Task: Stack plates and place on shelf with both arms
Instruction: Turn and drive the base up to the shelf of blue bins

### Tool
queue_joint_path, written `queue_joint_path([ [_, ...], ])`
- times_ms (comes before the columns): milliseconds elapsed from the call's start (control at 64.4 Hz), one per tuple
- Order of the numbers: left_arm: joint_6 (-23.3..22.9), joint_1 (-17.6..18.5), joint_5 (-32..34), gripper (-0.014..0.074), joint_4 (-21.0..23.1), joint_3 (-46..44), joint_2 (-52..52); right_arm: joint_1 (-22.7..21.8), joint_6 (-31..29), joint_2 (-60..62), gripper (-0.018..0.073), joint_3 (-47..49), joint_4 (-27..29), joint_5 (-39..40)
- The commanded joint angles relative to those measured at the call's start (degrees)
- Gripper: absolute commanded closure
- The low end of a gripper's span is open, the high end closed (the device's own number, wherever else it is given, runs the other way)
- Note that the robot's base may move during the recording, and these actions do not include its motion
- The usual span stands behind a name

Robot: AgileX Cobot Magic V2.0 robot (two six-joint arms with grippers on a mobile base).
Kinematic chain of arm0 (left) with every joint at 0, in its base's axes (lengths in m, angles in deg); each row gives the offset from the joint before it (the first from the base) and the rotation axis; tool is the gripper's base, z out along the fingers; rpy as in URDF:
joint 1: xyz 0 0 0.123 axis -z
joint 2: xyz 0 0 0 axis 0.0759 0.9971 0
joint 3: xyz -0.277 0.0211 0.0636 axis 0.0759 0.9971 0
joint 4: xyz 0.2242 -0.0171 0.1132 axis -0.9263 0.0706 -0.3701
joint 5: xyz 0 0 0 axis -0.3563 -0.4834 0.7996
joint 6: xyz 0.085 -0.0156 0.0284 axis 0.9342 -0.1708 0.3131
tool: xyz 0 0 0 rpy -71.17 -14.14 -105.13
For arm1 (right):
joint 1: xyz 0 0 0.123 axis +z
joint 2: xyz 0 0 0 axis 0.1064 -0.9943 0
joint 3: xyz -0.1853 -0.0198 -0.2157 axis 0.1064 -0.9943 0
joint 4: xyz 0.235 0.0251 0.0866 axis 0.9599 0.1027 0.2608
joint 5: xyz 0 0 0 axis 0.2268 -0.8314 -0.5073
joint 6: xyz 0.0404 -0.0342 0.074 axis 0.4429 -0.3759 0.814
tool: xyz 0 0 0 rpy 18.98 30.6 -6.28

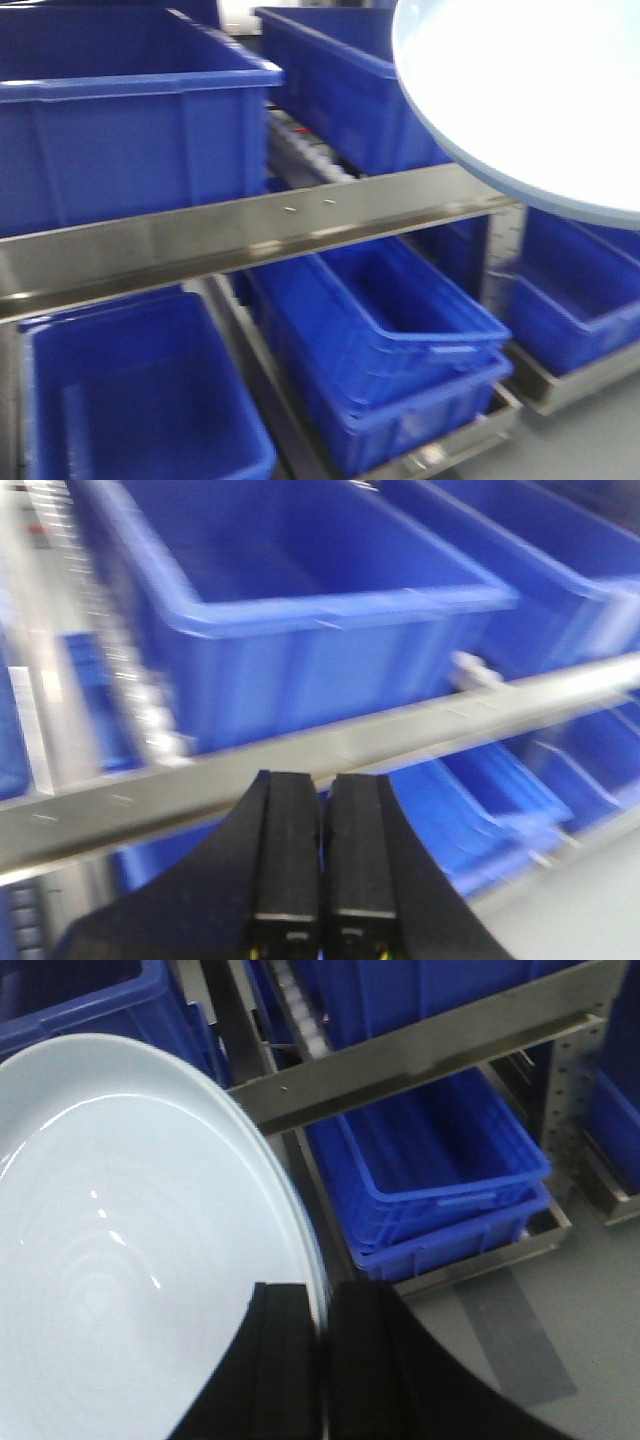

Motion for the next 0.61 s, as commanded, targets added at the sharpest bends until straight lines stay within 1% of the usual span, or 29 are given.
queue_joint_path([
  [0, -0.67, 0.08, 5.03, 0.0510, -0.01, -1.45, 0.68, -0.32, -0.29, 0.22, 0.0537, 1.70, 0.20, 5.17],
  [590, -0.67, 0.08, 5.03, 0.0510, -0.01, -1.45, 0.68, -0.32, -0.29, 0.22, 0.0537, 1.70, 0.20, 5.17],
])
